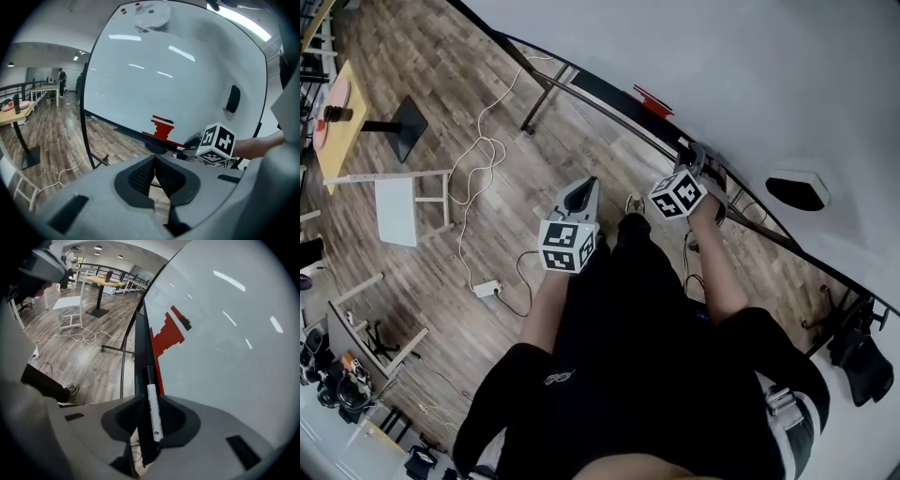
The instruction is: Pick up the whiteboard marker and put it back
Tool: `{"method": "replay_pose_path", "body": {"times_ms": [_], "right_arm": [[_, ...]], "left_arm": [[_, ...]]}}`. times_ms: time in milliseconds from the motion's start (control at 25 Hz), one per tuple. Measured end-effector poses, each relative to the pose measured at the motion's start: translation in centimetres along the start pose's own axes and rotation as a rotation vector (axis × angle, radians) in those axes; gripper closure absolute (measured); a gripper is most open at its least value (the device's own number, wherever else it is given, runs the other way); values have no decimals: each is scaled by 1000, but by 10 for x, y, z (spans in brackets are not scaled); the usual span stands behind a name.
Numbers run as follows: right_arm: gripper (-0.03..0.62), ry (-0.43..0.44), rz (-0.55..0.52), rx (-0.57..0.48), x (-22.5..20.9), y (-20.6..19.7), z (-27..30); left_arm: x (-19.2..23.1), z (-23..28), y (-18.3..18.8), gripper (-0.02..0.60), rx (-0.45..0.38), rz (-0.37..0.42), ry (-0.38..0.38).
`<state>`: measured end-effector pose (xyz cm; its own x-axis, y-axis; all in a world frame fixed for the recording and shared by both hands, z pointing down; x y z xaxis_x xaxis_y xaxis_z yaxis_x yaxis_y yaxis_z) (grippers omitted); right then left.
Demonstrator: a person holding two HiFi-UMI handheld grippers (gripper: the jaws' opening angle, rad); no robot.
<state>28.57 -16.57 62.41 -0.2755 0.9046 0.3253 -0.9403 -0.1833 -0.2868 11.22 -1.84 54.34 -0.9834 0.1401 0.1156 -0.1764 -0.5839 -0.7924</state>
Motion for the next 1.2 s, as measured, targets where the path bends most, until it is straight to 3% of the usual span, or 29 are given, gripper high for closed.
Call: {"method": "replay_pose_path", "body": {"times_ms": [480,840,1040,1200], "right_arm": [[536,40,-71,38,-9,-5,16],[539,55,-108,24,-2,0,17],[539,19,-48,-65,-4,11,-7],[539,32,38,-232,8,44,-39]], "left_arm": [[-1,-1,-8,575,-5,-61,100],[-8,-4,-7,575,-25,-31,84],[-1,-13,16,574,-82,2,64],[18,-20,31,574,-131,-1,73]]}}
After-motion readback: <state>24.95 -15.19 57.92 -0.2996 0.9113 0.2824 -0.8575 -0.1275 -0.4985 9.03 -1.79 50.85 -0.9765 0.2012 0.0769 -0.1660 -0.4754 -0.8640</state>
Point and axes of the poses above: the fingertips, and each gripper's own axes: z forward along the fingers, x to its left, y out of its top, the point moved 2 cm from there along -z, backward along the fingers, and after that the axes turned 15 degrees about y, right-handed, at the moved point
